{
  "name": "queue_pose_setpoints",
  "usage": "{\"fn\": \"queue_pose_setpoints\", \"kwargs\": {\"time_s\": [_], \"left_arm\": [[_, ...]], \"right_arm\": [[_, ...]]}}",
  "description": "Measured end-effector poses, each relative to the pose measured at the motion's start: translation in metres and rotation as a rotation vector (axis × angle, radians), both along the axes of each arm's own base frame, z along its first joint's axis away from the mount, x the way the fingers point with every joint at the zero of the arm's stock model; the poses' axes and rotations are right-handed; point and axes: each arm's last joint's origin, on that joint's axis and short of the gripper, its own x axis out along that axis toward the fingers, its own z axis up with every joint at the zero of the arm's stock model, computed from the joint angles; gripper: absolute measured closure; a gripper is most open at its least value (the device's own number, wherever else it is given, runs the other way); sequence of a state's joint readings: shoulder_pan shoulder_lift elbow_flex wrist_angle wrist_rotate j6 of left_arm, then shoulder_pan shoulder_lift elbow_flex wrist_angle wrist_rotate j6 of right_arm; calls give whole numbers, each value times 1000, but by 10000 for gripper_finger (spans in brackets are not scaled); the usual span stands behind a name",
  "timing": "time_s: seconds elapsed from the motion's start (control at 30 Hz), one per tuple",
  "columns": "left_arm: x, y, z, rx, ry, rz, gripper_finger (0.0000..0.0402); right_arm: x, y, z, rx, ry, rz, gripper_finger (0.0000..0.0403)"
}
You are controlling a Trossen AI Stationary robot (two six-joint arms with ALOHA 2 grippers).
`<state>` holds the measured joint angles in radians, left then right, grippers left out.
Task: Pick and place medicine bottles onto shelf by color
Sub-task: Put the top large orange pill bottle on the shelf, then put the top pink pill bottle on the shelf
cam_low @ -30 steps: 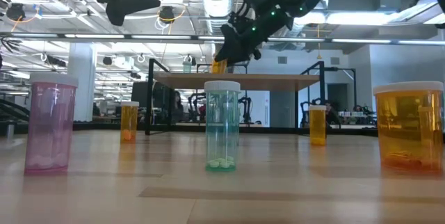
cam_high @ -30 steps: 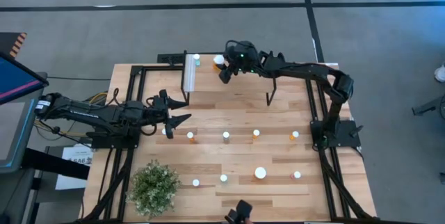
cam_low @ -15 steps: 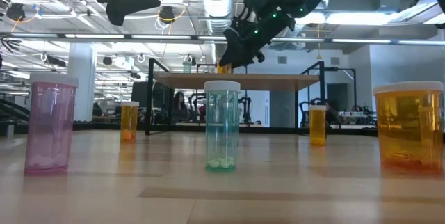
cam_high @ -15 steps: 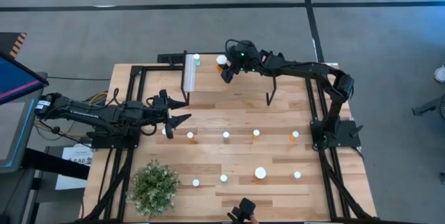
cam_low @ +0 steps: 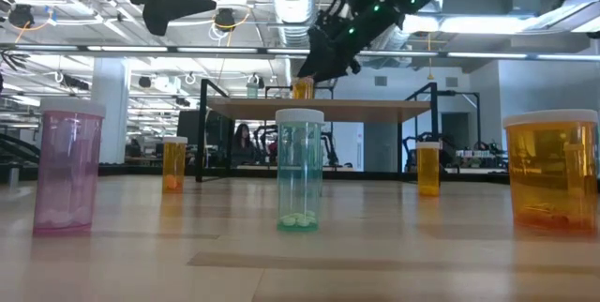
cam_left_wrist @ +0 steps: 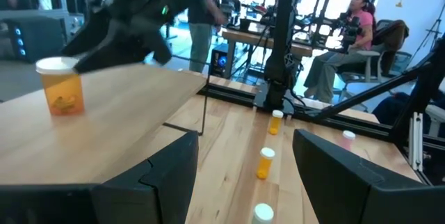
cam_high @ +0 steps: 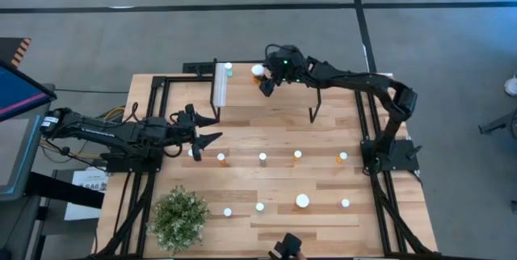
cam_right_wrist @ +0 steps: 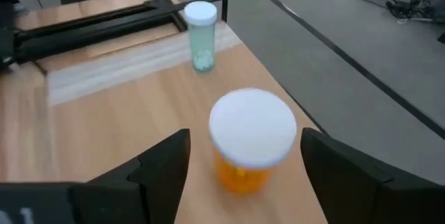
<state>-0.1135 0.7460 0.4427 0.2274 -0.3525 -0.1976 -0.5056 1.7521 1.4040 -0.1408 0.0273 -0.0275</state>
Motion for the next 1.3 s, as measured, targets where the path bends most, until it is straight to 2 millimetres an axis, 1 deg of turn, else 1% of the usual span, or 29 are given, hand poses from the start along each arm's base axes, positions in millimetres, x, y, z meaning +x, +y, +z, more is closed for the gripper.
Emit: {"fn": "queue_pose_setpoints", "kwargs": {"time_s": [0.2,0.3,0.4,0.5,0.57,0.67,0.77,0.9,1.0,1.13,1.23,1.3], "left_arm": [[0,-1,-2,-7,21,-26,178],[0,-1,-5,-8,46,-42,178],[0,-1,-6,-11,65,-49,178],[0,-2,-7,-23,69,-66,178],[0,-2,-9,-23,83,-68,178],[5,-3,-13,-25,112,-83,178],[10,-5,-20,-32,155,-115,178],[15,-5,-26,-77,190,-118,178],[14,-2,-25,-105,276,-63,178],[6,2,-26,-129,463,58,178],[-1,3,-23,-161,566,103,178],[-7,2,-25,-177,649,118,178]], "right_arm": [[-20,19,24,20,38,18,108],[-28,41,33,-29,36,43,108],[-36,69,35,-101,32,41,108],[-47,97,29,-126,-3,88,108],[-56,114,21,-139,-32,125,108],[-69,136,6,-175,-70,135,108],[-82,152,-7,-200,-107,138,108],[-95,165,-15,-206,-132,168,108],[-97,169,-13,-207,-150,183,108],[-99,173,-9,-211,-178,194,108],[-99,174,-9,-210,-177,199,108],[-98,174,-10,-209,-175,199,108]]}}
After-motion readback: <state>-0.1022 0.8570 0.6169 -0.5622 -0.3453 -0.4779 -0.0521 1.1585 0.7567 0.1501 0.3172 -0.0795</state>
